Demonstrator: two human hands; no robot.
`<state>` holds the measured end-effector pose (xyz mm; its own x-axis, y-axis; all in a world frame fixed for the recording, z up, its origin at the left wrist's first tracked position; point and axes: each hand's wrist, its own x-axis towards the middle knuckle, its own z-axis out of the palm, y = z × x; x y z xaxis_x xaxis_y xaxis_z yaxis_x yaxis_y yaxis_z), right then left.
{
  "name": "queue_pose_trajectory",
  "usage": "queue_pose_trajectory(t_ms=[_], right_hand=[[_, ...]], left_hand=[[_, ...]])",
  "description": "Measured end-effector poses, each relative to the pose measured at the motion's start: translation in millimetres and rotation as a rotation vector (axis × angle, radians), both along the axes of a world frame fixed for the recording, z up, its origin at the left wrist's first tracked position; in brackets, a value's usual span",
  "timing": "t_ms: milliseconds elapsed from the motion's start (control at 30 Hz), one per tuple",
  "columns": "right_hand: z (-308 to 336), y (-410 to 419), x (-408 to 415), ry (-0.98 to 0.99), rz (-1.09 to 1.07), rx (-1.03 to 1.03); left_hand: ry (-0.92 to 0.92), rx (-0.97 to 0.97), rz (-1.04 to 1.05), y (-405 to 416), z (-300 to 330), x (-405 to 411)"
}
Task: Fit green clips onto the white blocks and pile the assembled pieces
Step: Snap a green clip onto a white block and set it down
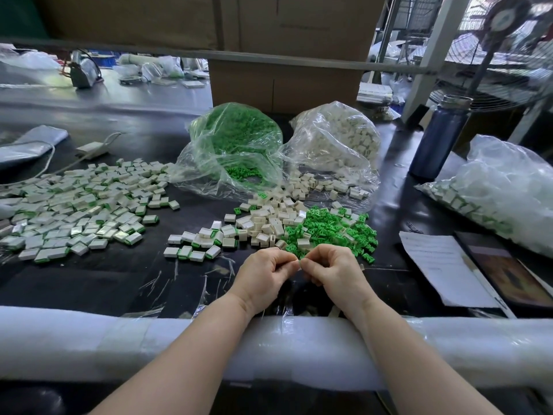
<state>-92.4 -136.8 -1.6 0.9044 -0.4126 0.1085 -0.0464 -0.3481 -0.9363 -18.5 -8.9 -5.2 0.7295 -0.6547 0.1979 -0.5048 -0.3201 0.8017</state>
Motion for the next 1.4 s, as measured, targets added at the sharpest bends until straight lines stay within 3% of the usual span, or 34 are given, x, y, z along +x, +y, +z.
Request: queue_pose_trajectory(t_ms=[300, 533, 900, 1400], right_hand=[[2.9, 0.0, -1.2, -0.108, 0.000, 0.175], [3.7, 1.0, -2.9, -0.115, 0.067, 0.141], [2.2, 3.0, 0.0, -0.067, 0.202, 0.052], [-1.9, -2.2, 0.9, -0.040, 0.274, 0.198]], left_hand=[[0.231, -0.133, 0.034, -2.7, -0.2, 0.8], [0.179, -0.063, 0.016, -0.5, 1.3, 0.6], [0.215, -0.176, -0.040, 0.4, 3.1, 1.3], [0.162, -0.086, -0.108, 2.1, 5.7, -0.7]])
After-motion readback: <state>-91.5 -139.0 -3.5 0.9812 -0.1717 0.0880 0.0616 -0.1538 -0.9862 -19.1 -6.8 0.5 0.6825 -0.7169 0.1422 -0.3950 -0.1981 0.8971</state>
